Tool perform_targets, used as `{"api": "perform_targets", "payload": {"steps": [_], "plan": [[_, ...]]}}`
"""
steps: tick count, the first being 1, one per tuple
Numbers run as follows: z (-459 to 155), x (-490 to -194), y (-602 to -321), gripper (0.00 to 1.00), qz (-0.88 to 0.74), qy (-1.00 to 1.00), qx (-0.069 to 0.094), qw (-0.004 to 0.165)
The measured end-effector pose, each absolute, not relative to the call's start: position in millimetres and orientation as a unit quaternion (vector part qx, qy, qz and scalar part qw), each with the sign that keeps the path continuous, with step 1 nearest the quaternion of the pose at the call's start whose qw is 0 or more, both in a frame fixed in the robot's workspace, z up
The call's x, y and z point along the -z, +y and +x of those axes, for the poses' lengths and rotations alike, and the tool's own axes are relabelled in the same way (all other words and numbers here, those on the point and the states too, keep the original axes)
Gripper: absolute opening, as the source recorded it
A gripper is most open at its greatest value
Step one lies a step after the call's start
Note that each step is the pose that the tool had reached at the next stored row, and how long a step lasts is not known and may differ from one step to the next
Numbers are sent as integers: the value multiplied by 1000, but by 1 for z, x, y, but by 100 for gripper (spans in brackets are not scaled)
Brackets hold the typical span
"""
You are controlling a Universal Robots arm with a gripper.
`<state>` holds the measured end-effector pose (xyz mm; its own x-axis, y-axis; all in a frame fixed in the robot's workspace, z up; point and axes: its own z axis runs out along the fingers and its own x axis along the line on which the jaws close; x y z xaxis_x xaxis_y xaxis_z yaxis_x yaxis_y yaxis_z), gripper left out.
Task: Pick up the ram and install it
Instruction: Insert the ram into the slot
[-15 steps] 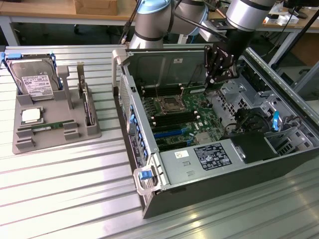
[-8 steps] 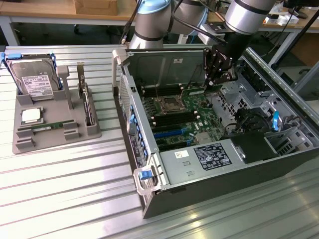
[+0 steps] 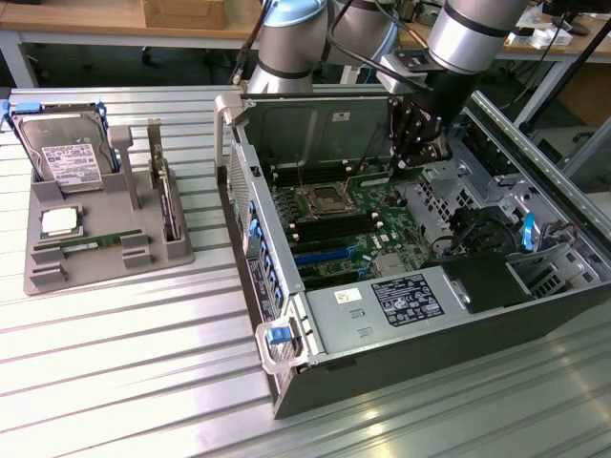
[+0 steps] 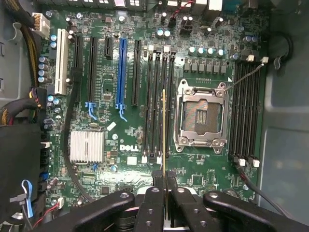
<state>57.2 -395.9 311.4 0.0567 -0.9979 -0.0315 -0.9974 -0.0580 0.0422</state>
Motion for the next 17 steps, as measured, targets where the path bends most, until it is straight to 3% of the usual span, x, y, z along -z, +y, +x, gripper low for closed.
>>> {"api": "perform_targets", "payload": {"steps": [17], "plan": [[56, -297, -396, 12, 727, -686, 26, 5]]}}
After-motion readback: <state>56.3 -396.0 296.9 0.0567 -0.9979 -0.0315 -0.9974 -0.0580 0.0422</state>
